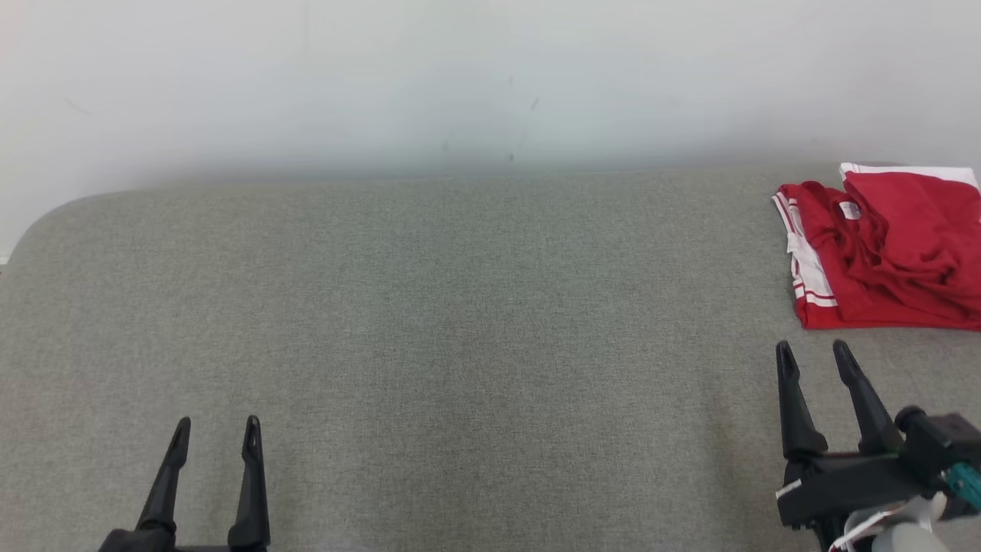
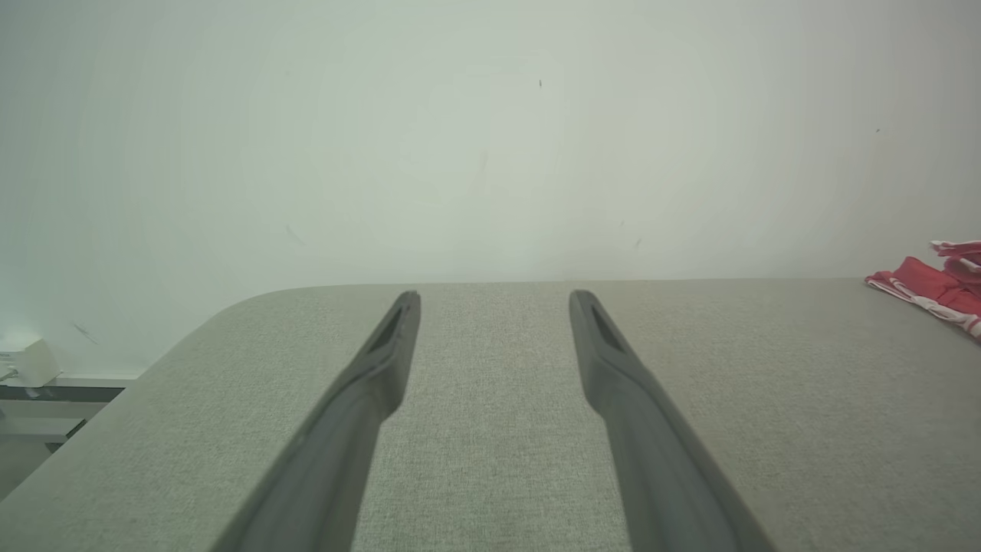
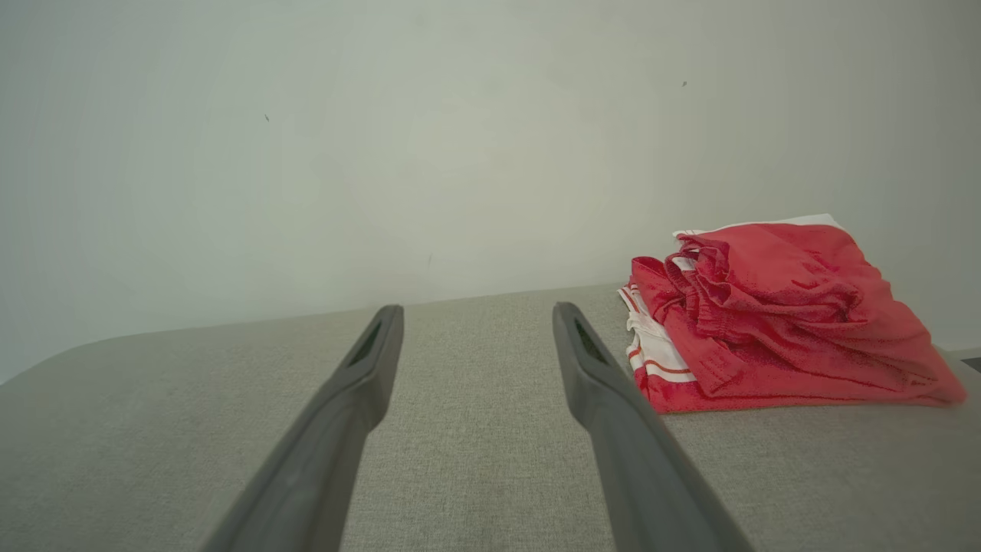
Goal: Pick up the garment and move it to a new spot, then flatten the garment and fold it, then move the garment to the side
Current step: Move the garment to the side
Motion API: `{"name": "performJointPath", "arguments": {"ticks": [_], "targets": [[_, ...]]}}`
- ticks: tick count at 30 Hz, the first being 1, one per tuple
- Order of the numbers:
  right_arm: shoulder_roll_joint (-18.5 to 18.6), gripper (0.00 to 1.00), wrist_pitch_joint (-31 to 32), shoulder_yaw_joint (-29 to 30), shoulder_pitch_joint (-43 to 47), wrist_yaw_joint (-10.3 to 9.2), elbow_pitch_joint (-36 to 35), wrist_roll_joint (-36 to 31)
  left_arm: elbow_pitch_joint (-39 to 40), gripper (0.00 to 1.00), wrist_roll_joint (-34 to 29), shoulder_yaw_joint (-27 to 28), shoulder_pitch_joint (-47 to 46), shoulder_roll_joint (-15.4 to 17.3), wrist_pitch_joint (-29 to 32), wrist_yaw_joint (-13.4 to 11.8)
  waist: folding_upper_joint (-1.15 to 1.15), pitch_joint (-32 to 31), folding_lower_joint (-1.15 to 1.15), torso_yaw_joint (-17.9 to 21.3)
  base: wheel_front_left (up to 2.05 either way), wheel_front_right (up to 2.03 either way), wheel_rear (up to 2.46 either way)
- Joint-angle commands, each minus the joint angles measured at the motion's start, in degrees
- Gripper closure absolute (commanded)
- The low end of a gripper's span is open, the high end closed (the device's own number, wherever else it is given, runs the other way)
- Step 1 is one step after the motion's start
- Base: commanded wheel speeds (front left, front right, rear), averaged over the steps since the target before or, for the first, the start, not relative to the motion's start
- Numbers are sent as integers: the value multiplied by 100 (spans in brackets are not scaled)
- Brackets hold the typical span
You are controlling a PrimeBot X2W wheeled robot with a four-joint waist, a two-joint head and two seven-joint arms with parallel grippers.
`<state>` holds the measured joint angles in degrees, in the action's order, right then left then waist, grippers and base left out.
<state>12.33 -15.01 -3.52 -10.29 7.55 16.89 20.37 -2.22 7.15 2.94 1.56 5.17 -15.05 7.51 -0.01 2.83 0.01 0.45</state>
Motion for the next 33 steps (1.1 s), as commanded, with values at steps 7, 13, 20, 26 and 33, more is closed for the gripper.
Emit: {"name": "performJointPath", "arguments": {"ticks": [7, 13, 20, 26, 33], "targets": [[-446, 0, 77, 326, 745, -13, -387, -170, -104, 0, 44, -18, 169, -71, -16, -9, 1, -74, -1, -76, 0, 0, 0], [-587, 0, 114, 392, 1018, -13, -518, -297, -229, 0, 77, -74, 187, -85, -16, -9, 1, -74, -1, -86, 0, 0, 0], [-742, 0, 141, 439, 1257, -13, -585, -441, -469, 0, 67, -51, 210, -107, -16, -8, 1, -160, -1, -129, 0, 0, 0], [-776, 0, 195, 408, 1272, -13, -632, -520, -630, 0, 31, -132, 159, -66, -16, -8, 1, -186, -1, -143, 0, 0, 0], [-763, 0, 244, 414, 1314, -13, -673, -529, -725, 0, 8, -179, 134, -37, -16, -8, 1, -232, -1, -166, 0, 0, 0]]}}
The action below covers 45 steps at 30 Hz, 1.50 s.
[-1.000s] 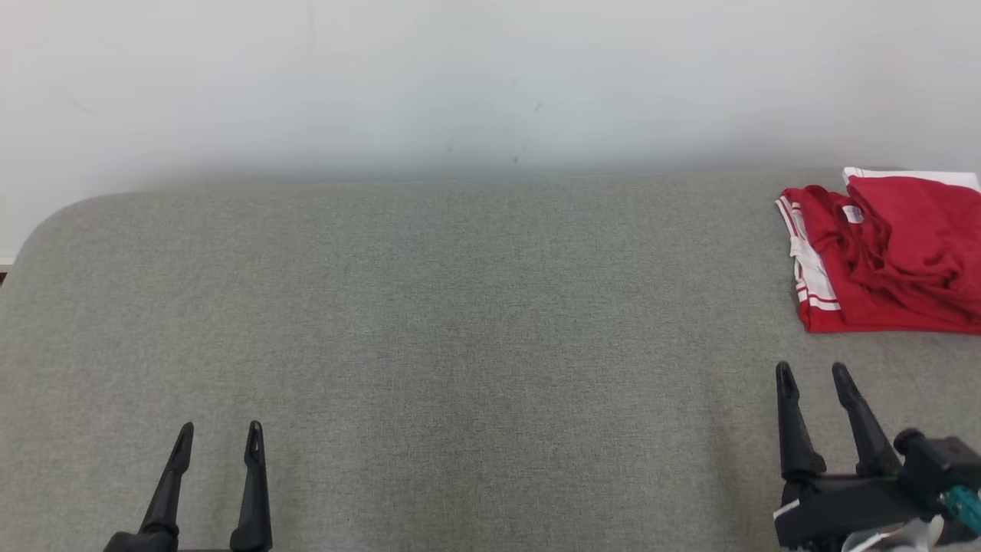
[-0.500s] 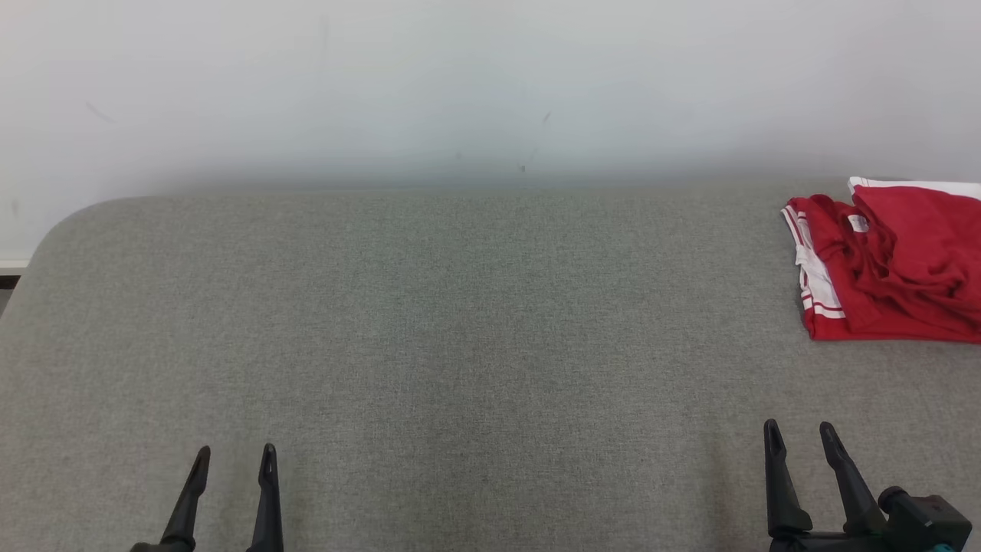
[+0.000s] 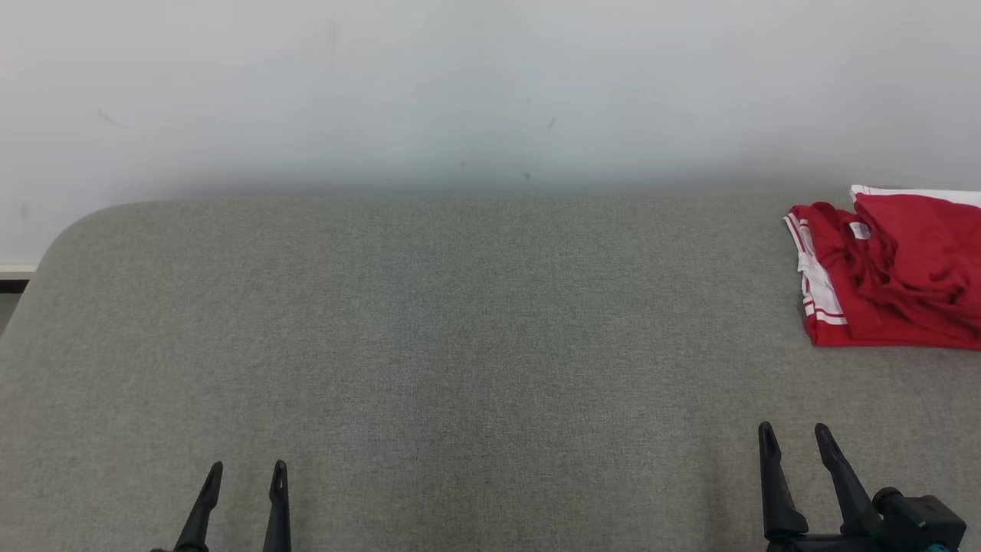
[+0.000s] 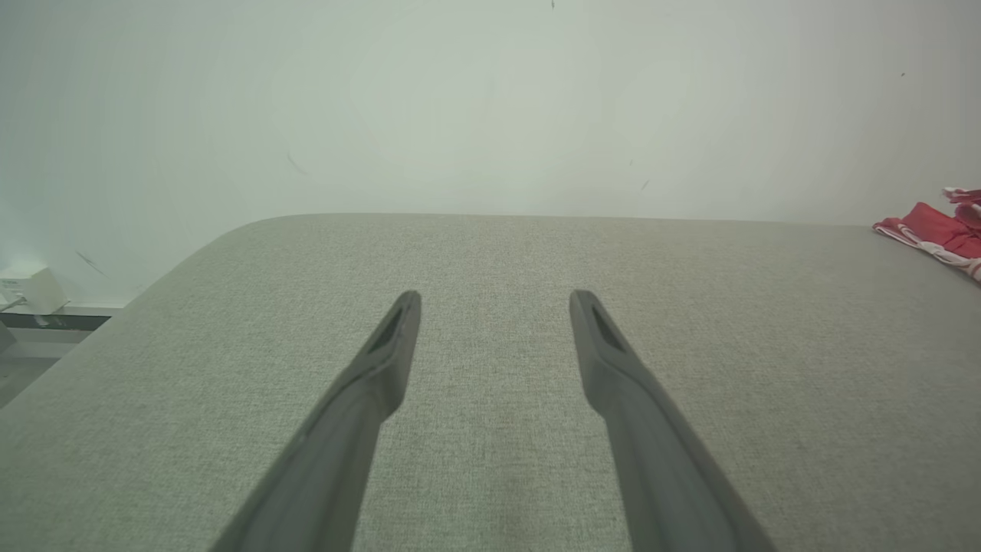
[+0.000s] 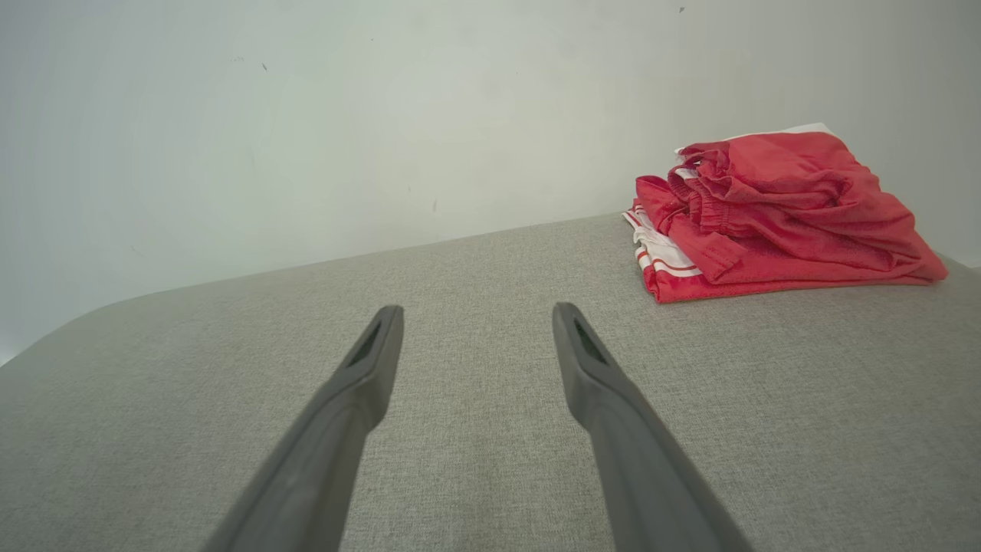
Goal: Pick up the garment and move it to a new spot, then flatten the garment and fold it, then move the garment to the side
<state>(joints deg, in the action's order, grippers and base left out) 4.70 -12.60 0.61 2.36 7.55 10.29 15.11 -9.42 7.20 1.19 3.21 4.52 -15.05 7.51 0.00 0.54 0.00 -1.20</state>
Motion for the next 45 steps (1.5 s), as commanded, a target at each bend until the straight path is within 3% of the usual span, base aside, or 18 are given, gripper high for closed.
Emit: {"name": "performJointPath", "arguments": {"ticks": [1, 11, 12, 16, 45], "targets": [[5, 0, 9, -4, 54, -13, -14, -3, -13, 0, 3, -5, -25, 27, -16, -8, 0, -8, 0, -2, 0, 0, 0], [24, 0, 57, -36, 76, -13, -40, -31, -32, 0, 31, -21, -6, 30, -16, -9, 0, -51, 0, -1, 0, 0, 0], [2, 100, 53, -37, 14, 0, 11, -6, -64, 100, -4, -26, 4, -5, 1, 5, 0, -51, 0, -1, 0, 0, 0], [-17, 100, 66, -48, 54, 0, 207, 33, -269, 100, 39, -49, 47, -47, 24, 5, 0, -52, 0, 0, 0, 0, 0], [-73, 100, 704, 179, -280, -3, 252, 2685, -326, 100, 2959, 158, -319, -86, 760, 2, 0, -49, 0, 27, 0, 0, 0]]}}
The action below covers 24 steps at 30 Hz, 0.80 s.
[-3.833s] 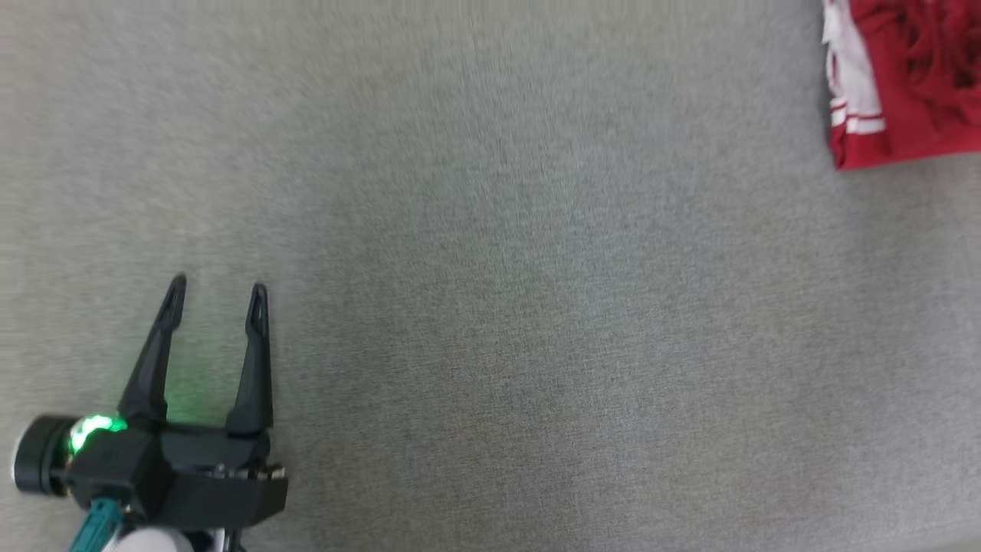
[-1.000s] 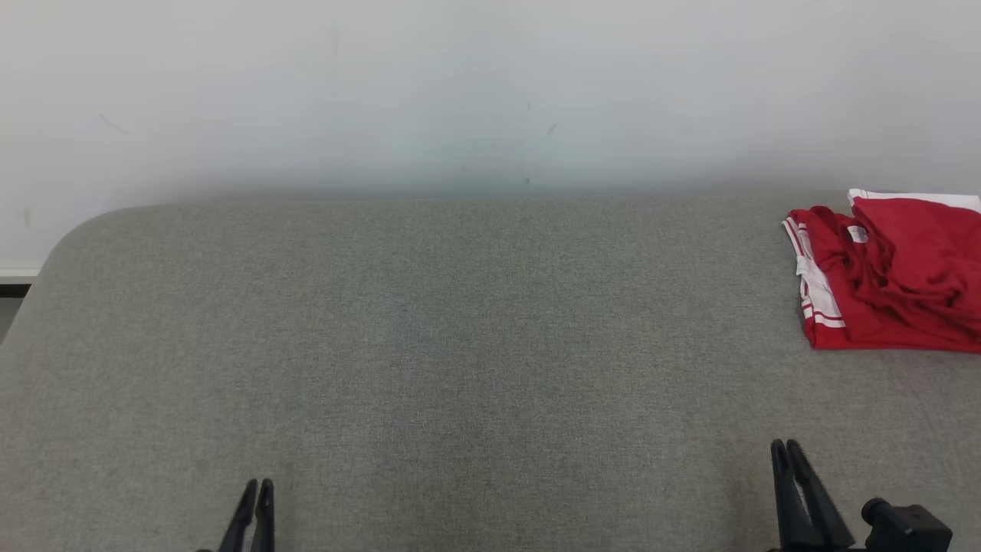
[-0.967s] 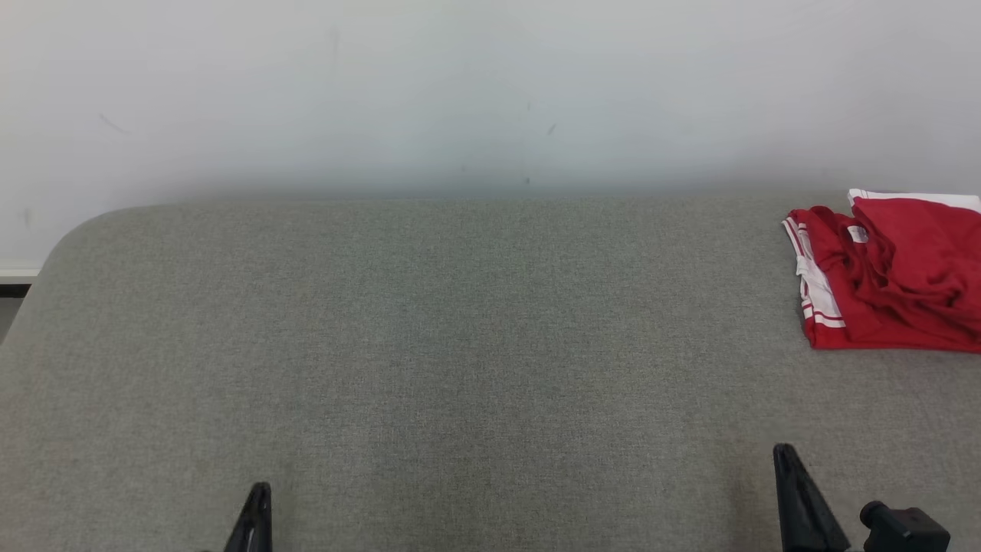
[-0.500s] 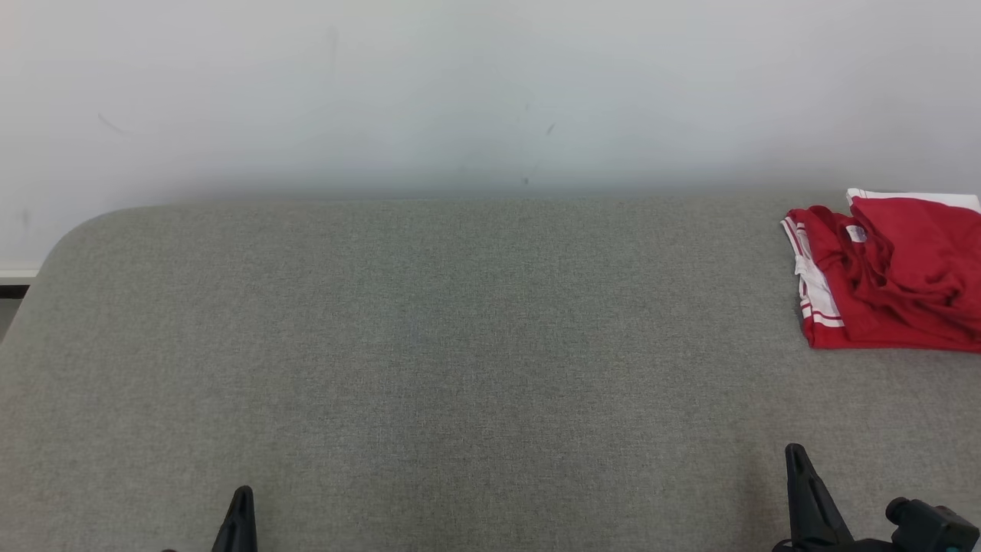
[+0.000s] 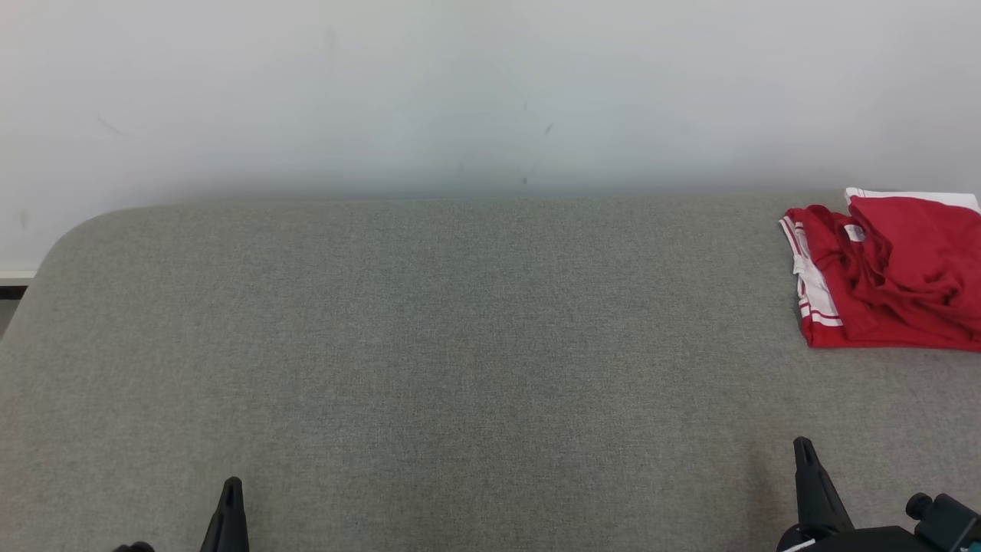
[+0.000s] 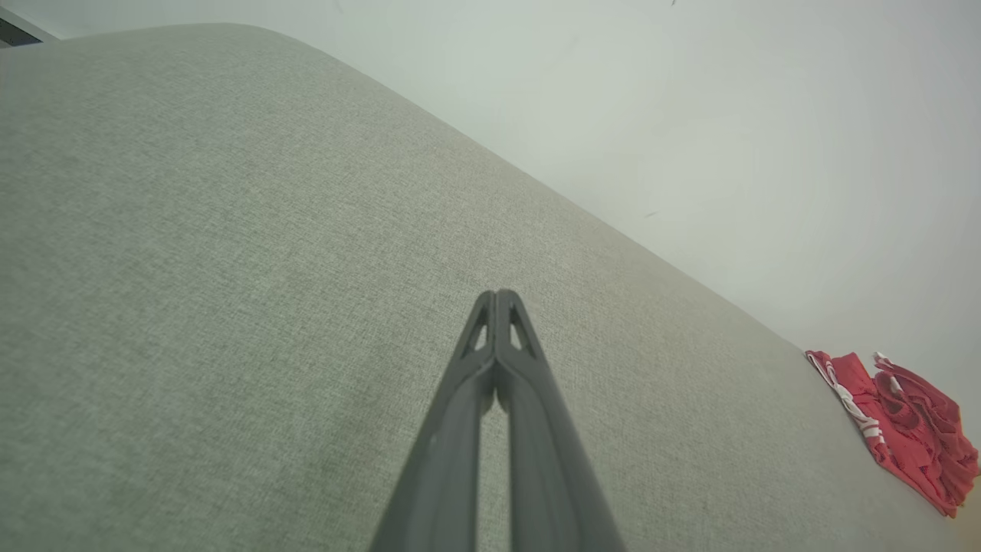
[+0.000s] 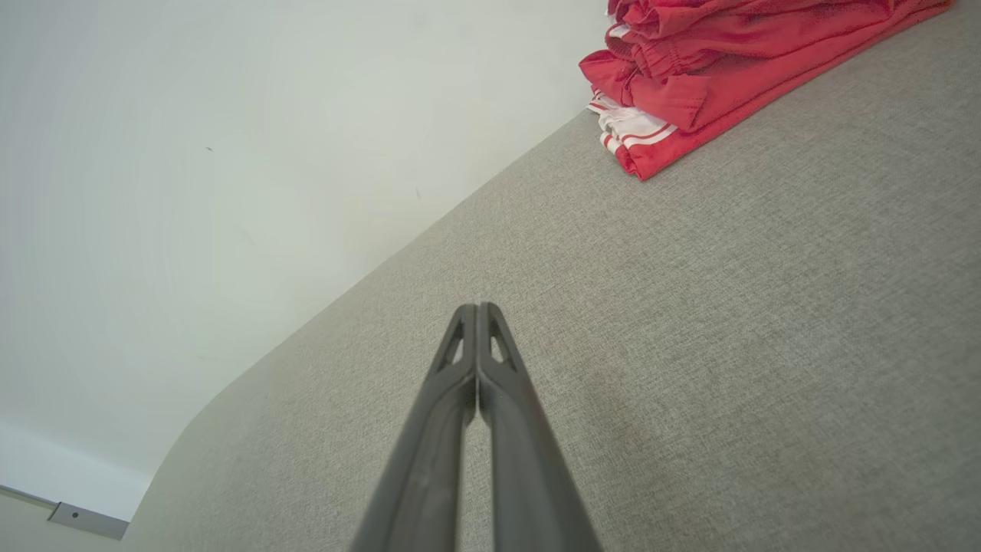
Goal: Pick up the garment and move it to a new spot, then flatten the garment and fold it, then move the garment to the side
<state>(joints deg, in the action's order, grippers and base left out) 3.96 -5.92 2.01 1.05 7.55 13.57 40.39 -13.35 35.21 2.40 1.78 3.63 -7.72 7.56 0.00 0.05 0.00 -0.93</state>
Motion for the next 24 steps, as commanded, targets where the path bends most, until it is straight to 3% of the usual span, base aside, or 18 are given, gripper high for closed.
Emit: {"name": "performJointPath", "arguments": {"ticks": [1, 24], "targets": [[-1, 100, 54, 45, -161, -3, -75, 238, 65, 100, 249, 44, -186, 2, 48, -3, 0, 0, 0, 1, 0, 0, 0], [-35, 100, 435, 179, -352, -5, -43, 1791, 28, 100, 1963, 164, -396, -24, 485, -5, 0, 3, 0, 23, 0, 0, 0]]}}
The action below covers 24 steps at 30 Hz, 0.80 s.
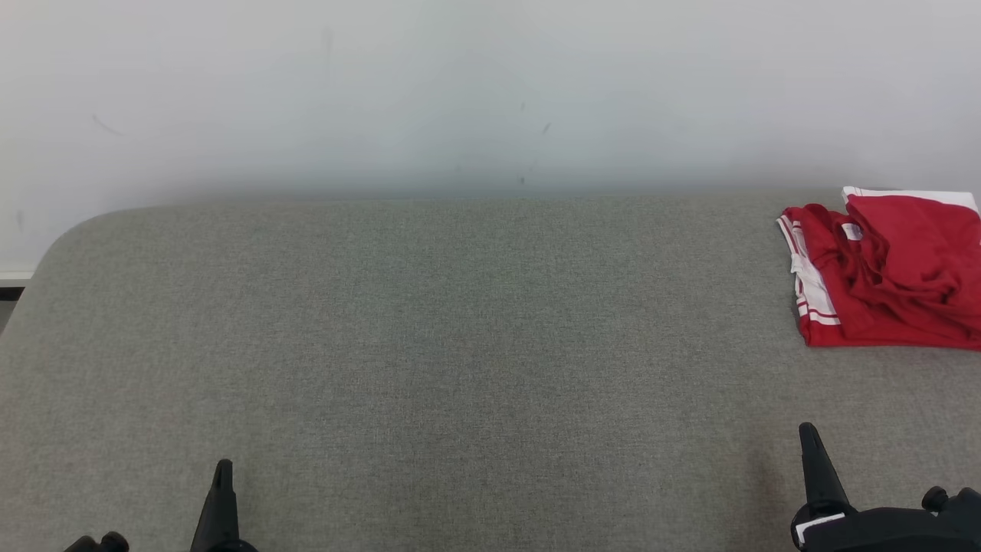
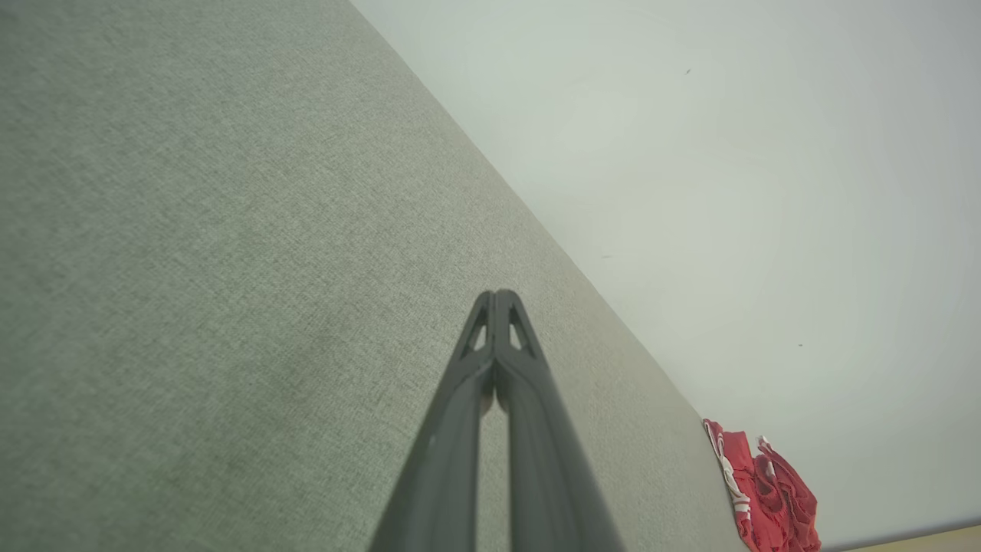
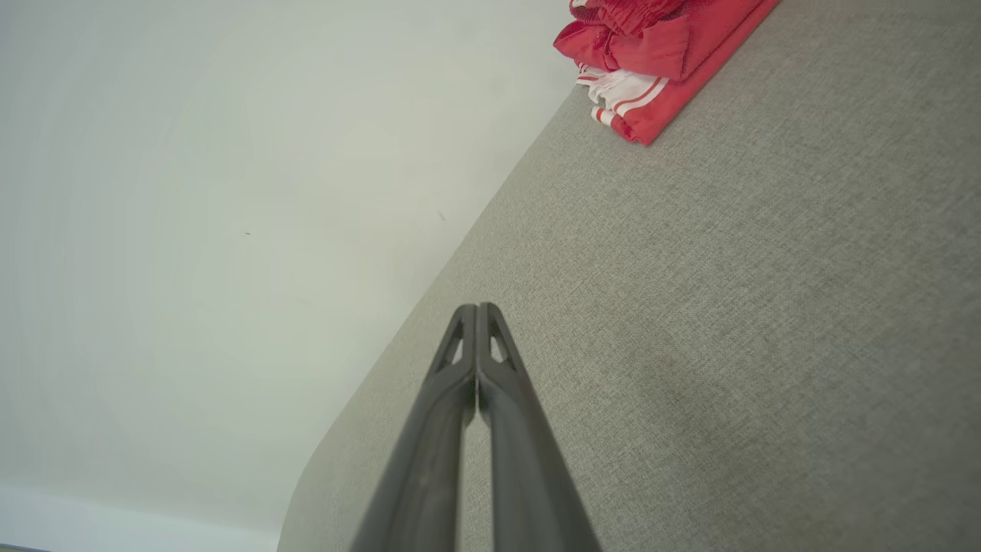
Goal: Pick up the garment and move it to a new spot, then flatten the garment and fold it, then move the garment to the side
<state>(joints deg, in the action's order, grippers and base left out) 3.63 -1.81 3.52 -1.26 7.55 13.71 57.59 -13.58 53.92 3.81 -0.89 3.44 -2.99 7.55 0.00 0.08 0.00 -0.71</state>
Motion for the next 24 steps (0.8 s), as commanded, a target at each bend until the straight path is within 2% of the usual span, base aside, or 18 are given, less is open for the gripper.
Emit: {"name": "performJointPath", "arguments": {"ticks": [1, 24], "targets": [[-4, 100, 38, 32, -130, -5, -55, 136, 50, 100, 168, 28, -132, -7, 29, -4, 0, 0, 0, 1, 0, 0, 0], [-32, 100, 365, 147, -278, -7, -23, 1480, 11, 100, 1654, 135, -318, -27, 409, -7, 0, 3, 0, 24, 0, 0, 0]]}}
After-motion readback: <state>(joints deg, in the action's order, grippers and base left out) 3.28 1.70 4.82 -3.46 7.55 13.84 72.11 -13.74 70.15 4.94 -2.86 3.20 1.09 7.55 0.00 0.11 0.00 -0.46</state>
